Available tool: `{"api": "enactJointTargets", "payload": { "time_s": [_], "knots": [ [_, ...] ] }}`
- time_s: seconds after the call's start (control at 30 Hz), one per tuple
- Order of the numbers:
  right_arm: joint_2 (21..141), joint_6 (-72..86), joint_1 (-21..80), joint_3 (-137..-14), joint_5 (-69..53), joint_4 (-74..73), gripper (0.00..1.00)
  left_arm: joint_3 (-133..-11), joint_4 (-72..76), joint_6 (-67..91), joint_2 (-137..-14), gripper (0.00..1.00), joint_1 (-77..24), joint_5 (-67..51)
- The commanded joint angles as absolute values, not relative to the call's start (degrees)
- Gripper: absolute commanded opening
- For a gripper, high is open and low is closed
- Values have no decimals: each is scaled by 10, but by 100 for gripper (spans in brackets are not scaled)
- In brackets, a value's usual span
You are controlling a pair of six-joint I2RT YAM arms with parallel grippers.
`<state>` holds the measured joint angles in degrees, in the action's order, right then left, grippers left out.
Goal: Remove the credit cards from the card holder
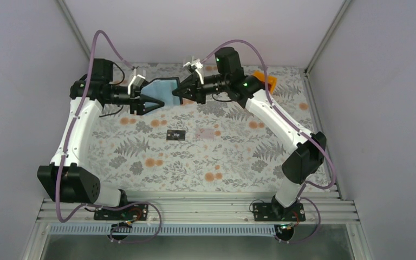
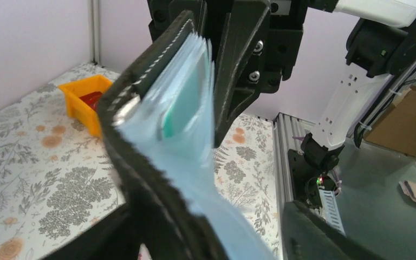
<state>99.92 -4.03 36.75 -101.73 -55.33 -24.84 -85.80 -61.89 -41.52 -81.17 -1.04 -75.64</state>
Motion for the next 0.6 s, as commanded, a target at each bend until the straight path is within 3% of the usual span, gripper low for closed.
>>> {"api": "enactJointTargets", "payload": {
  "time_s": [0.0,0.1,0.27,0.57],
  "knots": [
    [1004,-1,380,-1034,-465,-229,4,-854,-553,-361,-801,81,-15,-739],
    [1006,41,389,-1044,-326,-237,4,-839,-492,-288,-806,99,-15,-686],
    [1007,76,417,-1049,-240,-230,4,-817,-431,-219,-811,100,-16,-597],
    [1028,90,447,-1074,-294,-224,4,-811,-401,-185,-814,100,-16,-504]
  ]
}}
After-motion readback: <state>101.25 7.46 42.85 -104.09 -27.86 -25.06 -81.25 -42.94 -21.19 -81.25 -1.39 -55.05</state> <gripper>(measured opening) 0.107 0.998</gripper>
